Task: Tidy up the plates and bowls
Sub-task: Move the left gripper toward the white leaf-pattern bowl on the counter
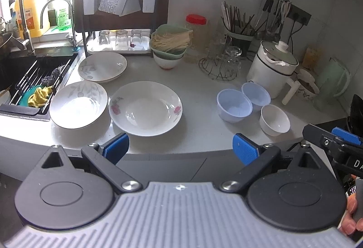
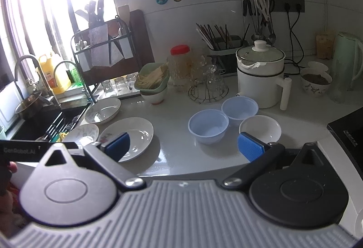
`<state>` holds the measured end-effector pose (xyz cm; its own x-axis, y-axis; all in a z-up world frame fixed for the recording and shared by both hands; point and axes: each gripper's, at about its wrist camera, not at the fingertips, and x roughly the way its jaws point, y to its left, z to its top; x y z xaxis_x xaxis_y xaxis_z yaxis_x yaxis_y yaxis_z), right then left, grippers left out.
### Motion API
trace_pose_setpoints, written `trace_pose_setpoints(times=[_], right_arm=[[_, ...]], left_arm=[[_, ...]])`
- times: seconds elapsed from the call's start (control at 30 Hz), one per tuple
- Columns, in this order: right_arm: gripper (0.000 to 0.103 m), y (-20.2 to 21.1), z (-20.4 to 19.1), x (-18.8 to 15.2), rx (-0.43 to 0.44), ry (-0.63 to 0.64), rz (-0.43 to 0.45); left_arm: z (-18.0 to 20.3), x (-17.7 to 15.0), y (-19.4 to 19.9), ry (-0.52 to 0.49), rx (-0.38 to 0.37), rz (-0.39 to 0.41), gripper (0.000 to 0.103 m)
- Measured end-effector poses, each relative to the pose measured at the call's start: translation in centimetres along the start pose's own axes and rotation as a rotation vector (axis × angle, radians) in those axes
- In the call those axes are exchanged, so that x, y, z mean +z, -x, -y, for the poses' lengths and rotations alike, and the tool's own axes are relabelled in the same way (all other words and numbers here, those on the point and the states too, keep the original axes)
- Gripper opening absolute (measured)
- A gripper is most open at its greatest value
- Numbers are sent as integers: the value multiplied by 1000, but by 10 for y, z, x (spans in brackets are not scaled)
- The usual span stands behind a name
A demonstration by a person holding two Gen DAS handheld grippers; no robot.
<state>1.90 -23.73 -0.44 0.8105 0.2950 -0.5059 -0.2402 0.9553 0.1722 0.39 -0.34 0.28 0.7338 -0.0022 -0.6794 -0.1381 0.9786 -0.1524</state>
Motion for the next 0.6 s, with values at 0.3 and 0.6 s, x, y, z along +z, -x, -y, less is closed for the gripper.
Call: trace_pose_setpoints(times=[0.3,0.6], right_arm=[[103,1,1,5,21,3,-4],[103,-3,3,6,33,4,-16]], left_arm=[[3,1,1,-2,7,5,100],[7,1,2,-16,-2,2,100]])
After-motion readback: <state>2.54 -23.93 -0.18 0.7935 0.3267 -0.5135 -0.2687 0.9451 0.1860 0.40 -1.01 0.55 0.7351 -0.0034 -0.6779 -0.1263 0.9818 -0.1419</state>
